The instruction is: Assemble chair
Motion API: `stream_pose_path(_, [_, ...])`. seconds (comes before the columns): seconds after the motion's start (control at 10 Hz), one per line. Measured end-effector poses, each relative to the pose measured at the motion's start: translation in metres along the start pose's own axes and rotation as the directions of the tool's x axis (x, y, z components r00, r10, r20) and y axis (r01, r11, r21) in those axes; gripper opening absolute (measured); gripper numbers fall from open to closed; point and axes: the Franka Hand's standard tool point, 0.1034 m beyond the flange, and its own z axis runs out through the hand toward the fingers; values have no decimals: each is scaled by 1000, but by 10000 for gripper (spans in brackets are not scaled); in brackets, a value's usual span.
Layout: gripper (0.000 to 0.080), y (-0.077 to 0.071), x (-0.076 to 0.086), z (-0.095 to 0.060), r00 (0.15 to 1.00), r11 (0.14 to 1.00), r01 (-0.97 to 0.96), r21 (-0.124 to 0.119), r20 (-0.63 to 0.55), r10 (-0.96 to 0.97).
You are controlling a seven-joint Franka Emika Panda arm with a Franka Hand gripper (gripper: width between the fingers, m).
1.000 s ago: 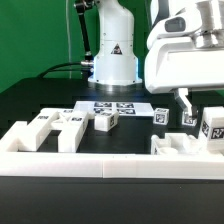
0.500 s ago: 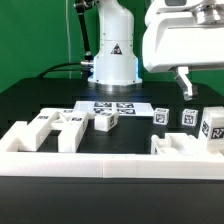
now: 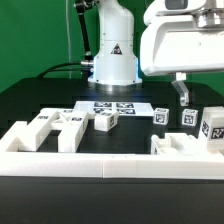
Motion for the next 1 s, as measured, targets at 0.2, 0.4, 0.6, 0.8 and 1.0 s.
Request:
stream_pose_path(0.2, [649, -10, -3, 5, 996, 1000, -19, 14, 88, 18])
stream_pose_path(0.4, [649, -16, -6, 5, 988, 1000, -18, 23, 151, 14])
stream_pose_path(0.6, [649, -9, -12, 7, 977, 999, -25, 27, 214, 18])
stream_pose_path(0.8, [649, -10, -22, 8, 952, 999, -32, 34, 304, 20])
stream_pose_path(1.0, [649, -13, -24, 6, 922, 998, -33, 46, 387, 12])
